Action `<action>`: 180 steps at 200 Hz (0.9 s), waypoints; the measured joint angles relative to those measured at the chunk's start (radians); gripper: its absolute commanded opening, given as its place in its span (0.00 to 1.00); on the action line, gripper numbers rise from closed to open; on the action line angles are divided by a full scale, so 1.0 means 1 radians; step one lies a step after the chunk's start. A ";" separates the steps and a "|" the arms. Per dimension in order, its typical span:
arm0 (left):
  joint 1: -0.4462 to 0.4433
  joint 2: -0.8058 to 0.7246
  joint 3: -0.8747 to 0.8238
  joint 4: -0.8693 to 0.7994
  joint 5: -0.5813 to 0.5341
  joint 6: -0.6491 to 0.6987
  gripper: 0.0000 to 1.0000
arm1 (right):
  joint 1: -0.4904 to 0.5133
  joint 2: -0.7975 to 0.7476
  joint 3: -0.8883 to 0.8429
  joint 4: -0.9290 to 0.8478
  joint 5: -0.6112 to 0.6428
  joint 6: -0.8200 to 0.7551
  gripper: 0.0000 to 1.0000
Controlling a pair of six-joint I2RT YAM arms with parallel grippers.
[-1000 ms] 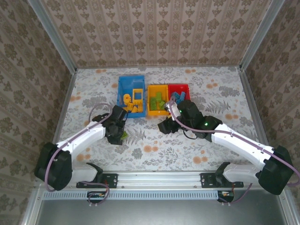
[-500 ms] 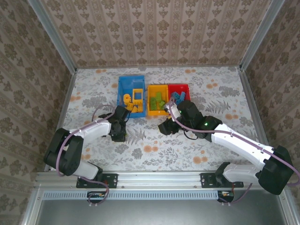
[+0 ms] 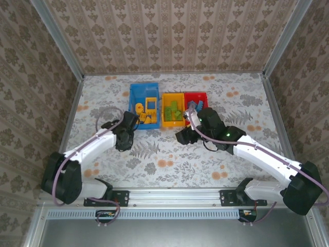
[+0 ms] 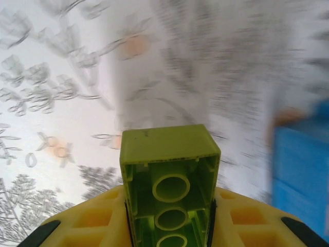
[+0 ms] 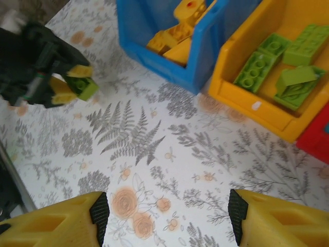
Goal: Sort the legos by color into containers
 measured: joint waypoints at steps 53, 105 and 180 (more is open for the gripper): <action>-0.114 -0.038 0.303 -0.048 -0.127 0.515 0.13 | -0.182 -0.029 -0.001 0.070 -0.002 0.103 0.66; -0.199 0.341 0.734 -0.009 -0.046 0.990 0.14 | -0.269 -0.029 -0.021 0.155 0.000 0.256 0.66; -0.209 0.888 1.274 -0.236 0.071 1.165 0.11 | -0.282 -0.060 -0.048 0.153 0.003 0.323 0.66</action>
